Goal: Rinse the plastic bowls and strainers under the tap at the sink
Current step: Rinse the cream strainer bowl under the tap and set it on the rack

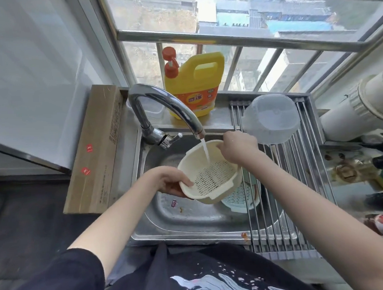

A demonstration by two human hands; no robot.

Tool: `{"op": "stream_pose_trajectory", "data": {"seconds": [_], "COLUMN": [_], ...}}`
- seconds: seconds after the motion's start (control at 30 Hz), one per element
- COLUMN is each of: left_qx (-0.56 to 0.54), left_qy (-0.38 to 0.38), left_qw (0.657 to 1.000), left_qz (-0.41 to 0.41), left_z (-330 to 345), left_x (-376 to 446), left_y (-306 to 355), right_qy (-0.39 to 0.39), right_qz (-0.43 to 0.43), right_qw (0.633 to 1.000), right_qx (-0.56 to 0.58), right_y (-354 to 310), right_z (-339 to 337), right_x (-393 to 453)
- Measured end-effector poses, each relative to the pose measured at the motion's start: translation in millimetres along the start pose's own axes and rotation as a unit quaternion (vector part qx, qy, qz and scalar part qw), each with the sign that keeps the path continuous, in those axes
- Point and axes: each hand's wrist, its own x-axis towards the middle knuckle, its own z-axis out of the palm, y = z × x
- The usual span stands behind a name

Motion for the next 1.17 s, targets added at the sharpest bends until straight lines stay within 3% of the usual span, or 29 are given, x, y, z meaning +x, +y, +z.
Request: {"op": "stream_pose_trajectory", "data": {"seconds": [0.13, 0.27, 0.4, 0.57, 0.7, 0.73, 0.87, 1.0, 1.17], "left_qx": [0.01, 0.072, 0.121, 0.2, 0.275, 0.252, 0.137, 0.031, -0.102], "left_qy": [-0.023, -0.04, -0.029, 0.086, 0.245, 0.238, 0.072, -0.004, -0.071], "left_qw": [0.999, 0.995, 0.99, 0.976, 0.92, 0.926, 0.975, 0.98, 0.977], "left_qz": [-0.034, -0.062, -0.064, -0.003, 0.135, 0.15, 0.163, 0.198, 0.176], "left_z": [-2.0, -1.5, -1.7, 4.0, 1.4, 0.7, 3.2, 1.7, -2.1], "left_x": [3.6, -4.0, -11.5, -17.9, -17.3, -17.8, -20.0, -14.0, -12.5], "left_y": [6.0, 17.4, 25.9, 29.9, 18.5, 14.6, -2.2, -15.8, -20.2], "right_qy": [0.018, -0.082, -0.086, -0.028, 0.051, 0.071, 0.101, 0.106, 0.072], "right_qz": [-0.067, -0.163, -0.176, -0.174, -0.163, -0.161, -0.106, -0.026, 0.008], "right_qw": [0.997, 0.975, 0.958, 0.955, 0.952, 0.945, 0.901, 0.841, 0.794], "right_qx": [0.036, 0.128, 0.211, 0.237, 0.252, 0.277, 0.409, 0.53, 0.603], "right_y": [-0.1, 2.6, 5.3, 11.3, 22.6, 25.2, 30.4, 31.7, 35.7], "right_z": [5.7, 4.3, 11.0, 23.1, 40.8, 45.3, 63.3, 75.8, 82.3], "right_x": [5.5, 8.6, 9.0, 8.1, 1.9, -1.2, -13.6, -19.2, -18.3]}}
